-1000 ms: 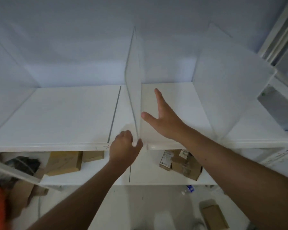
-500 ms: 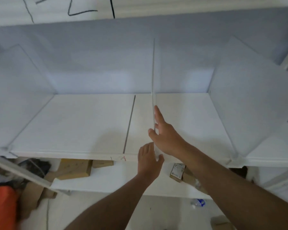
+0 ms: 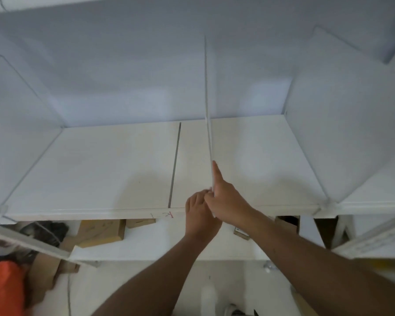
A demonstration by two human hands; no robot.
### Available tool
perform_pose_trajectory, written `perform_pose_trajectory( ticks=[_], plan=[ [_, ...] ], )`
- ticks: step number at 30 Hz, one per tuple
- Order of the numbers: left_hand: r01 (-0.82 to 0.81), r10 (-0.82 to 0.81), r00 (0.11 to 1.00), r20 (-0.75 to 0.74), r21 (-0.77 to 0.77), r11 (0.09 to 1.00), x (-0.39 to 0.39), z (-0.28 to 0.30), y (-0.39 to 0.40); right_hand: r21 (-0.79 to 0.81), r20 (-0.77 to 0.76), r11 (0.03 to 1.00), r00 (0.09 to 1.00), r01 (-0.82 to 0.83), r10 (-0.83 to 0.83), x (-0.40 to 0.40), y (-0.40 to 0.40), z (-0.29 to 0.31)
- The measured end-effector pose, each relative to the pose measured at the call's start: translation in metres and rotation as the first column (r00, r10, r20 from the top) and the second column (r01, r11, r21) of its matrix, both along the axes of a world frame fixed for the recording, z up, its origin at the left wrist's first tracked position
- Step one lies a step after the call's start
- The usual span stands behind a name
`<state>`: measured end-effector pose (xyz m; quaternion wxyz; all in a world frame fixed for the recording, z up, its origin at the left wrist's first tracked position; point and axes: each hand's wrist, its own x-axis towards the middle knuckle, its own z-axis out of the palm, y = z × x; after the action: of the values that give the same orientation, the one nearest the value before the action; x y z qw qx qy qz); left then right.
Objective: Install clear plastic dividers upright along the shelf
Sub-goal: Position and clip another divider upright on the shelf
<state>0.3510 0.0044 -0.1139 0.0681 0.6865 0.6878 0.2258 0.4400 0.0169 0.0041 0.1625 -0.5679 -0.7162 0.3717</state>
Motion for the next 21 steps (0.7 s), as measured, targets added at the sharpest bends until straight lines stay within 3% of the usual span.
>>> perform_pose_trajectory(
  ticks=[8, 21],
  plan=[
    [-0.055, 0.054, 0.998, -0.032, -0.027, 0.998, -0.002, 0.005, -0.009, 0.059, -0.007, 0.985, 0.986, 0.164, -0.164, -0.021, -0.009, -0.011],
    [-0.194, 0.192, 0.98, -0.045, -0.036, 0.98, -0.077, 0.006, -0.021, 0.125, -0.015, 0.986, 0.994, 0.108, -0.106, -0.096, -0.016, -0.012]
  ],
)
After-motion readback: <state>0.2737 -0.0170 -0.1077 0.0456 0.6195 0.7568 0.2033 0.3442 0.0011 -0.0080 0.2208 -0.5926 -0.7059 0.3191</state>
